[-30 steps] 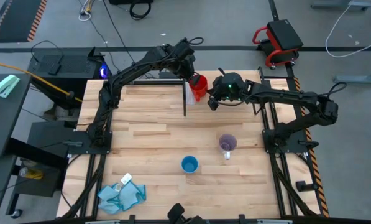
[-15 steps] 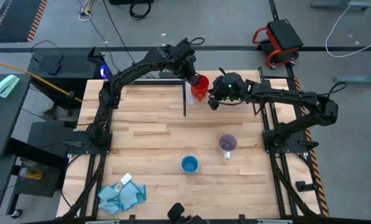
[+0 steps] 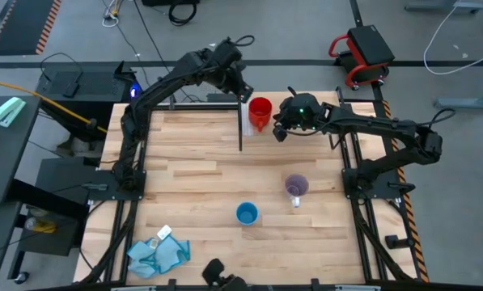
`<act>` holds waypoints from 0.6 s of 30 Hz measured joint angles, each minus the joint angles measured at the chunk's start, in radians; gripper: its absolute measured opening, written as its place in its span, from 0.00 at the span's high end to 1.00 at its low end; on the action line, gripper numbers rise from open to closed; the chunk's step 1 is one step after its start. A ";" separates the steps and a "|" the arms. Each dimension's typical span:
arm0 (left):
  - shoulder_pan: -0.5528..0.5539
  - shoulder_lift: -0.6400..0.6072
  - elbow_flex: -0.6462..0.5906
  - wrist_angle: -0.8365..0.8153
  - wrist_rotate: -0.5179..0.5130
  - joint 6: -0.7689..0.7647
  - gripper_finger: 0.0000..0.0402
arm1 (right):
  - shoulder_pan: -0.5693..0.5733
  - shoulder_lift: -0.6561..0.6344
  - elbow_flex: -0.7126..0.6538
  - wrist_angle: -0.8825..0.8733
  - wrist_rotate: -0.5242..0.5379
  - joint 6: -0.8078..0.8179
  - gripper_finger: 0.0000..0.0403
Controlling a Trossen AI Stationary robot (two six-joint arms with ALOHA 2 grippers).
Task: Stack small to large cups/mugs on shelf
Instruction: Put the red mug on the shelf
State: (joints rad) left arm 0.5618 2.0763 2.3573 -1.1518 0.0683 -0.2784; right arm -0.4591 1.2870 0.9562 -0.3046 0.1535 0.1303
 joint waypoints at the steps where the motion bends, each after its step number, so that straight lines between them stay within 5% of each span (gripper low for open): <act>1: 0.003 -0.006 0.000 -0.038 -0.022 0.007 0.73 | -0.001 -0.009 0.000 -0.001 0.003 0.000 1.00; 7: -0.004 -0.016 -0.018 -0.190 -0.094 0.056 0.75 | -0.003 -0.068 0.000 -0.056 0.014 0.000 1.00; 18: -0.016 -0.015 -0.196 -0.018 -0.001 0.093 0.81 | -0.003 -0.058 0.001 -0.062 0.010 0.001 1.00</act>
State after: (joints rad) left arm 0.5462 2.0617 2.1614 -1.1695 0.0676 -0.1857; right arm -0.4625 1.2295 0.9569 -0.3663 0.1631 0.1310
